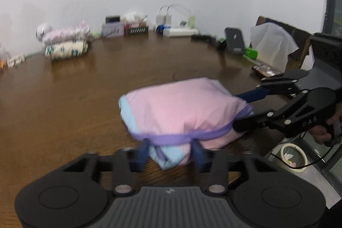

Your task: Fold clothes

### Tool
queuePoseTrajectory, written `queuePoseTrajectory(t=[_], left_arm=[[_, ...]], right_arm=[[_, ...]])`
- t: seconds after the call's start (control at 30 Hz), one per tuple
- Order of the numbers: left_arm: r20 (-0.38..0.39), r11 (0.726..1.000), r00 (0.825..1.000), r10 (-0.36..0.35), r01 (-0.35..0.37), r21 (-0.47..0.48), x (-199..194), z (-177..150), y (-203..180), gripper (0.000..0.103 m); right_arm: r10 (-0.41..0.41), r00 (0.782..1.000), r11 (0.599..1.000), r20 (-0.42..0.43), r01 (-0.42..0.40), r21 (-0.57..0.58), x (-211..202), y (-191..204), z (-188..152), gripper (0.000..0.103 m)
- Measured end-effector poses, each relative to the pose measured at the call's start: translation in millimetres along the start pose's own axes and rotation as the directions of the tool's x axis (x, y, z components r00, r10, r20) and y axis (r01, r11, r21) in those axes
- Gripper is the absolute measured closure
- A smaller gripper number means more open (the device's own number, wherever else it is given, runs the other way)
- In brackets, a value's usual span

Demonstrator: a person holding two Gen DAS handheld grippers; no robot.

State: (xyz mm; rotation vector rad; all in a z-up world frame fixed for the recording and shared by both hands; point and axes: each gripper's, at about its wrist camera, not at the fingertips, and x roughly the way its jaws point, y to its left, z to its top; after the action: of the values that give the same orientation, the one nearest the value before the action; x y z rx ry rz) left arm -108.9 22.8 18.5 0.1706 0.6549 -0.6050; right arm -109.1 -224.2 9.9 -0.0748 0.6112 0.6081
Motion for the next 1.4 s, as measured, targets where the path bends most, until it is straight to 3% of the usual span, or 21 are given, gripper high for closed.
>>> queuePoseTrajectory(t=[0.07,0.17,0.27,0.33,0.4,0.43,0.47,0.53,0.6,0.67,0.73,0.8,0.87,0.93,0.97,1.03,1.23,1.4], left_arm=[[-0.008,1.000,1.000,-0.005,0.005,-0.004,4,3,4,0.083],[-0.026,1.000,1.000,-0.002,0.001,-0.014,17,16,11,0.091],[-0.029,1.000,0.999,0.015,-0.015,0.000,24,27,16,0.090],[-0.026,1.000,1.000,0.007,-0.008,-0.016,21,32,23,0.084],[0.029,0.998,1.000,-0.005,0.006,-0.055,3,33,35,0.062],[0.055,0.996,0.998,0.000,0.005,-0.086,-3,34,42,0.042],[0.075,0.992,0.997,0.010,0.000,-0.126,-4,37,49,0.041],[0.077,0.983,0.997,0.014,0.000,-0.185,5,45,58,0.041],[0.043,0.981,0.999,0.021,-0.013,-0.192,22,52,56,0.044],[-0.007,0.986,1.000,-0.010,0.009,-0.165,35,53,48,0.056],[-0.043,0.990,0.998,-0.037,0.031,-0.141,45,52,41,0.061],[-0.042,0.992,0.998,-0.041,0.036,-0.120,49,49,36,0.066],[-0.035,0.994,0.998,-0.050,0.046,-0.095,54,47,33,0.073],[-0.029,0.992,0.997,-0.073,0.070,-0.102,58,47,38,0.082],[-0.028,0.990,0.997,-0.074,0.070,-0.124,58,48,41,0.090],[-0.025,0.983,0.997,-0.067,0.062,-0.170,57,50,49,0.096],[0.081,0.983,0.997,0.000,0.015,-0.184,22,78,61,0.098],[0.202,0.986,0.978,0.045,-0.011,-0.166,-16,120,70,0.098]], right_arm=[[-0.020,1.000,1.000,-0.012,0.020,-0.017,2,5,0,0.063],[-0.035,0.999,0.999,-0.040,0.034,-0.025,7,8,6,0.077],[-0.074,0.995,0.997,-0.074,0.072,-0.031,22,1,21,0.079],[-0.107,0.990,0.994,-0.093,0.105,-0.022,29,-5,32,0.073],[-0.129,0.988,0.991,-0.087,0.131,0.012,21,-12,39,0.059],[-0.125,0.990,0.991,-0.068,0.128,0.044,14,-16,41,0.044],[-0.112,0.992,0.988,-0.052,0.117,0.102,11,-23,42,0.036],[-0.085,0.996,0.970,-0.022,0.088,0.226,6,-36,44,0.036],[-0.077,0.997,0.952,-0.024,0.081,0.295,16,-42,46,0.036],[-0.122,0.991,0.943,-0.059,0.134,0.303,30,-41,44,0.040],[-0.133,0.988,0.937,-0.075,0.150,0.316,36,-41,37,0.043],[-0.123,0.991,0.935,-0.057,0.135,0.329,35,-39,33,0.051],[-0.097,0.995,0.934,-0.038,0.105,0.343,39,-39,31,0.074],[-0.089,0.995,0.936,-0.031,0.095,0.340,46,-38,34,0.084],[-0.092,0.995,0.937,-0.031,0.097,0.334,50,-38,36,0.086],[-0.090,0.995,0.939,-0.030,0.095,0.330,54,-40,42,0.091],[-0.061,0.996,0.952,0.063,0.039,0.303,34,-31,78,0.094],[-0.076,0.980,0.975,0.182,0.034,0.221,4,-13,129,0.094]])
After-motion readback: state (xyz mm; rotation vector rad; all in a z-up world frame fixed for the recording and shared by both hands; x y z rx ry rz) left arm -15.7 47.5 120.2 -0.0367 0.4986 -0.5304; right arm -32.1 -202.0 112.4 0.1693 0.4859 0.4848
